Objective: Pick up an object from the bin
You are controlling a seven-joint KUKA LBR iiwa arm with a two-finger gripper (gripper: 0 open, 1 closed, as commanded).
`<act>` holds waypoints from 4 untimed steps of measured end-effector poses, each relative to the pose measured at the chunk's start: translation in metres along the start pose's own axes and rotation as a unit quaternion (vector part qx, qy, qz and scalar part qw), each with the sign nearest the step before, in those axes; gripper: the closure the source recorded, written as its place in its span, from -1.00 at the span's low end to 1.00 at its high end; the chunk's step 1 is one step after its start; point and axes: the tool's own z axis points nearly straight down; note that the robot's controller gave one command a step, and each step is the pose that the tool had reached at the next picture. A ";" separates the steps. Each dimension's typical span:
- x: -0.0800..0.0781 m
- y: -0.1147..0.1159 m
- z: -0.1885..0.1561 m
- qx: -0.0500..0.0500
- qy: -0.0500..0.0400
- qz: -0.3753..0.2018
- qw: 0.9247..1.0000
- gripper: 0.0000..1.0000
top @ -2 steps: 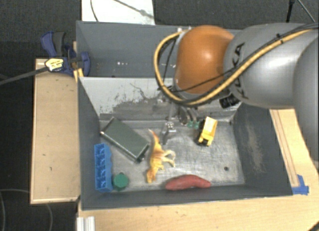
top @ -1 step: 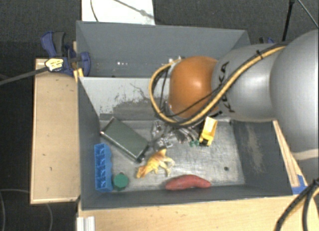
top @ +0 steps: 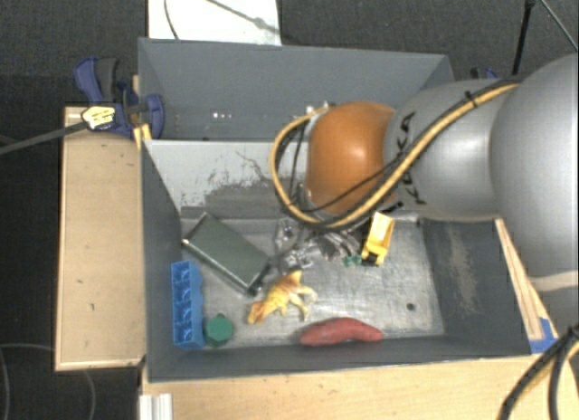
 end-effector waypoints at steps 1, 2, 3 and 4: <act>0.024 -0.077 -0.158 0.001 -0.002 -0.028 1.000 1.00; 0.025 -0.076 -0.156 0.000 0.000 -0.027 1.000 -1.00; 0.025 -0.076 -0.156 0.000 0.000 -0.027 1.000 -1.00; 0.026 -0.059 -0.118 0.002 -0.003 -0.057 0.998 -1.00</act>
Offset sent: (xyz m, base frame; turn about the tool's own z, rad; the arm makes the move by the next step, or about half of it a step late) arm 0.0000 0.0000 0.0000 0.0000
